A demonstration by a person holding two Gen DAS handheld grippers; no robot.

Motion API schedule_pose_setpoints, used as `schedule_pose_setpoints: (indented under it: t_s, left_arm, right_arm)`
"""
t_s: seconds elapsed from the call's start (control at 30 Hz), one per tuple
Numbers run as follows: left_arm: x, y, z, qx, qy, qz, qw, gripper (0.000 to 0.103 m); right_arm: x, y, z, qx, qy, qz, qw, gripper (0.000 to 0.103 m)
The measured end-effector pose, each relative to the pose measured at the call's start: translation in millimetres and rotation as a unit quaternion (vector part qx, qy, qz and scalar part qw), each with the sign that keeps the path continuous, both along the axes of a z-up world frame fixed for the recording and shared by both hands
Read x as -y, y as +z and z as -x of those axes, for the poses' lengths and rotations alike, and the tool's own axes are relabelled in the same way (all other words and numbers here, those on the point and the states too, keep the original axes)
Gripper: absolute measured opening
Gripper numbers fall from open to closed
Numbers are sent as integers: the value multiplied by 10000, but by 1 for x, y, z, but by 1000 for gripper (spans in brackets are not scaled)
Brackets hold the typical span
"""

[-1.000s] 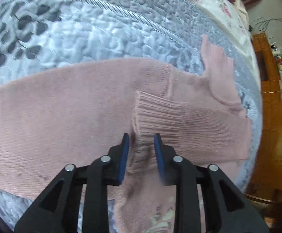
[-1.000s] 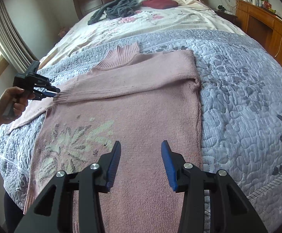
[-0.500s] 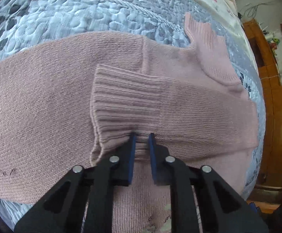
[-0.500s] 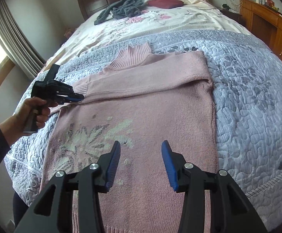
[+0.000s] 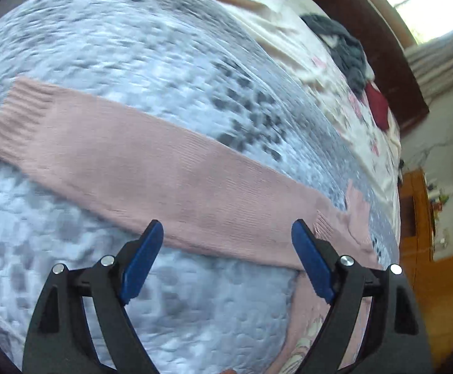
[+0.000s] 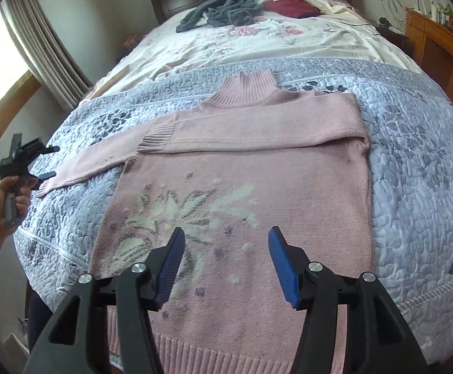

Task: Fold small clothes

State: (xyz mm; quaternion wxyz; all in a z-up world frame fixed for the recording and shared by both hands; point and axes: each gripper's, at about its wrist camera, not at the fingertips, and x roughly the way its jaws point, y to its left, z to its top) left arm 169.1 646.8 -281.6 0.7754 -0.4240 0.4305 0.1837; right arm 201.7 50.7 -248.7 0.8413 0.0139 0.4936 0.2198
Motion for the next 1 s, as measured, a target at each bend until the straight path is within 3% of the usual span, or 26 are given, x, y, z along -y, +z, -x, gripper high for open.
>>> schedule_pose_setpoints:
  t_s: [0.07,0.2,0.6,0.67,0.77,0.8,0.87,0.93,1.0]
  left_arm:
    - [-46,3,50,205,757,203,9967,84]
    - [-115,-2,125,491,1910,706,9778,82]
    - [-166,-49,113,315,1999,860,9755,79]
    - [-170,-47,110,274,2015,723,9764,68]
    - [-176,-52,104,133,1906,730,9789,18]
    - [-177,-53,103,147,1883,784,9789,12]
    - [-176,-44,100,265,1914,699,9787,11]
    - [-167,-22,91,695,1839,694,9780,10]
    - [-143,13,69,1127,1403,519,9823,10]
  right_arm:
    - [-14,3,4,-8,129,-28,9999,56]
    - [-42,7,13,-21,393,-16,9992,56]
    - [-85,16,31,-8,683,118,9976,56]
    - [-86,15,31,-27,664,133,9977,57]
    - [-85,14,29,-61,625,138,9979,57]
    - [-83,14,28,-69,613,129,9980,57]
    - [-82,15,26,-87,572,84,9983,57]
    - [-80,17,24,-111,499,20,9987,57]
    - [-76,19,20,-116,427,-37,9990,57]
